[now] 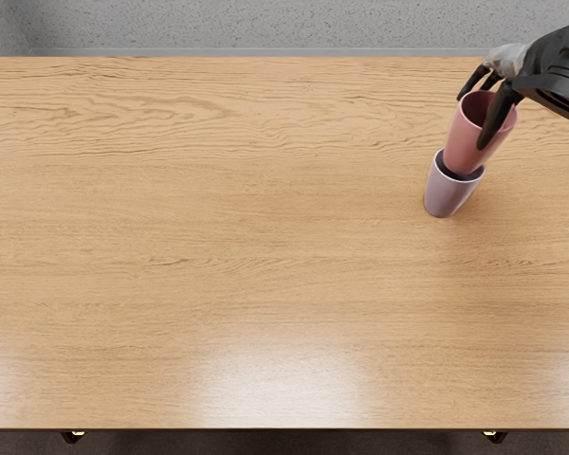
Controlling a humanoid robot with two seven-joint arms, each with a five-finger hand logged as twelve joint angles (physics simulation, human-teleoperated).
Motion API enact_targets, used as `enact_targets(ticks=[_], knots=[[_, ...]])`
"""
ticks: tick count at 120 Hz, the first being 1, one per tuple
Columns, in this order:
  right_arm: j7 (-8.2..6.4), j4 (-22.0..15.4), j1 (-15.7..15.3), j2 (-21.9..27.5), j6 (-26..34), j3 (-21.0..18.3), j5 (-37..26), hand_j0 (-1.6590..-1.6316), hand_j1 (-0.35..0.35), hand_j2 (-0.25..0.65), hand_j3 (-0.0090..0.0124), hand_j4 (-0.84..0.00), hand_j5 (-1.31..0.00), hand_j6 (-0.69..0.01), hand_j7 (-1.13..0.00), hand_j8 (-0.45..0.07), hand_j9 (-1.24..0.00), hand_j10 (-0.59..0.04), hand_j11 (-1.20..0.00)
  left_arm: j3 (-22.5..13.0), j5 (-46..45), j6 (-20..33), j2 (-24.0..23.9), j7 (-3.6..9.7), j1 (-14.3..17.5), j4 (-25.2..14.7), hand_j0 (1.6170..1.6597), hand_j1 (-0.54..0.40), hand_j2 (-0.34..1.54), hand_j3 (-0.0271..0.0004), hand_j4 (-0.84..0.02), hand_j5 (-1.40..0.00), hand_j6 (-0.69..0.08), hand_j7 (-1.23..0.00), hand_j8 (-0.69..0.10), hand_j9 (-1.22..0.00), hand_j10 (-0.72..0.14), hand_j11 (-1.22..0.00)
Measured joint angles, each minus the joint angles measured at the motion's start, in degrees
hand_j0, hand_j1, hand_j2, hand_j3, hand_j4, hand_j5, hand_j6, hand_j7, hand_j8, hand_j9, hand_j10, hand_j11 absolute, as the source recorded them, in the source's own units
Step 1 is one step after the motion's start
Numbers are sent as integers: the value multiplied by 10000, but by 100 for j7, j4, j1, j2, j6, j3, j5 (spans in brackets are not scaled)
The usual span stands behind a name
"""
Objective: Pick up cup and place in cup with right hand
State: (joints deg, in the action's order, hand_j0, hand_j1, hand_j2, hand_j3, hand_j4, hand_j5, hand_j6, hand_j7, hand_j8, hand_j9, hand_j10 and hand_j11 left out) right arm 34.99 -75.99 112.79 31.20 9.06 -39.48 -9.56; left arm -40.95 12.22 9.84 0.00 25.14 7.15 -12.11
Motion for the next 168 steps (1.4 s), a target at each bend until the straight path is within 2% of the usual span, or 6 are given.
enact_targets(ticks=[50, 52, 70, 91, 119, 168], knots=[[-1, 23, -119, 0, 5, 34, -38, -16573, 996, 291, 2, -4249, -5789, -3244, -5679, -2705, -5812, -3946, -5836, 0, -1, 0, 0, 0, -2, -1, 16581, 3490, 0, 0, -1, 0, -2, 0, -1, 0, -1, 0], [-1, 30, -128, 0, 4, 34, -38, -16573, 946, 206, 3, -4189, -5705, -3273, -5597, -2734, -5728, -3966, -5749, 0, -1, 0, 0, 0, 4, -1, 16581, 3491, 1, 0, -2, 0, -3, 0, -3, 0, -2, 0], [1, 73, -171, -5, 1, 36, -18, -16578, -1162, 87, 0, -2167, -2927, -1731, -2877, -1471, -2939, -2059, -2949, 0, -2, 0, 0, 0, -3, -1, 16581, 3490, 0, 0, -1, 0, -2, 0, -2, 0, -1, 0], [1, 76, -191, -5, 6, 37, -22, -16579, -2314, 10, 0, -1090, -1452, -912, -1429, -797, -1456, -1042, -1460, 0, -1, 0, 0, 0, 1, -2, 16581, 3490, 0, 0, 0, 0, 0, 0, 0, 0, 0, 0], [1, 76, -191, -117, 8, 37, -3, -16580, -2895, -29, 0, -548, -708, -498, -699, -457, -709, -529, -710, 0, -1, 0, 0, 0, -3, -2, 16581, 3491, 0, 0, -1, 0, -2, 0, -1, 0, -1, 0], [1, 49, -158, -153, 14, 116, -11, -16581, -3155, -41, 0, -306, -380, -309, -376, -296, -379, -299, -379, 0, -2, 0, 0, 0, -17, -2, 16581, 3490, 0, 0, 0, 0, 0, 0, 0, 0, 0, 0]])
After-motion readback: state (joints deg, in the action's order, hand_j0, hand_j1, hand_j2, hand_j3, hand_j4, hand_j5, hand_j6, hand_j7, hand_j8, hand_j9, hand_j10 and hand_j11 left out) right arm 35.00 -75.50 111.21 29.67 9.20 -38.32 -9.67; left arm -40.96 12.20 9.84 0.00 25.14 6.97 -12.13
